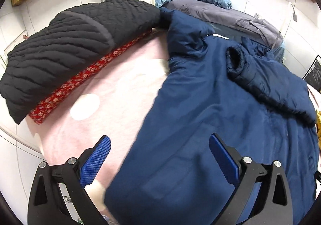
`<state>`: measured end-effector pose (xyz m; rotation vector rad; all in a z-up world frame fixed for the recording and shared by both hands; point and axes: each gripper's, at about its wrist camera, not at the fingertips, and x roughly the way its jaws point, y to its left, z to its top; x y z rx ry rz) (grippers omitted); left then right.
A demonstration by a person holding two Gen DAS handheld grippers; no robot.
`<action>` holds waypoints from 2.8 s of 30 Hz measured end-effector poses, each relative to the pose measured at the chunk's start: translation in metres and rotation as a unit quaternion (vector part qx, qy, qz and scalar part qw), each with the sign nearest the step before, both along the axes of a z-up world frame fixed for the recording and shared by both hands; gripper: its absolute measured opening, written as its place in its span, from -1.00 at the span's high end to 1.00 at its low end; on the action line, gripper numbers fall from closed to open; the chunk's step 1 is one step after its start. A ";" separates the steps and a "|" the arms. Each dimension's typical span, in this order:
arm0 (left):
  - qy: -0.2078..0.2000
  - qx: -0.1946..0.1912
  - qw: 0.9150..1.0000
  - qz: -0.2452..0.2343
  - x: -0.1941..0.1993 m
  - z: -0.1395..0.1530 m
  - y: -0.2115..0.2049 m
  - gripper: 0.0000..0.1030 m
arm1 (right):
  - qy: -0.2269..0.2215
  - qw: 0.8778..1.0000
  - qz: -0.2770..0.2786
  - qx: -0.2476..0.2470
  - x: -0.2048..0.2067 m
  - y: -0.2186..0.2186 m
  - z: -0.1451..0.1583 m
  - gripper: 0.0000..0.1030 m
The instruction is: Fold large clothes
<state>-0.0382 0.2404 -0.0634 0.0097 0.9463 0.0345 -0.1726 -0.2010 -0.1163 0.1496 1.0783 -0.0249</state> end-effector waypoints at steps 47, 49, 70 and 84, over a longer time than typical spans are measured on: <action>0.162 -0.086 0.983 -0.033 -0.075 -0.033 0.024 0.18 | 0.036 0.981 -0.026 0.187 -0.114 -0.062 0.014 0.63; 0.171 -0.109 0.979 0.002 -0.073 -0.046 0.040 0.00 | 0.067 0.985 -0.034 0.152 -0.110 -0.058 -0.001 0.50; 0.052 -0.044 0.990 -0.120 0.000 0.004 -0.105 -0.68 | 0.018 0.998 -0.057 0.007 -0.028 -0.063 0.030 -0.65; 0.067 0.008 0.981 -0.184 0.068 -0.019 -0.192 -0.73 | 0.035 0.999 -0.025 -0.026 -0.021 -0.043 -0.002 -0.65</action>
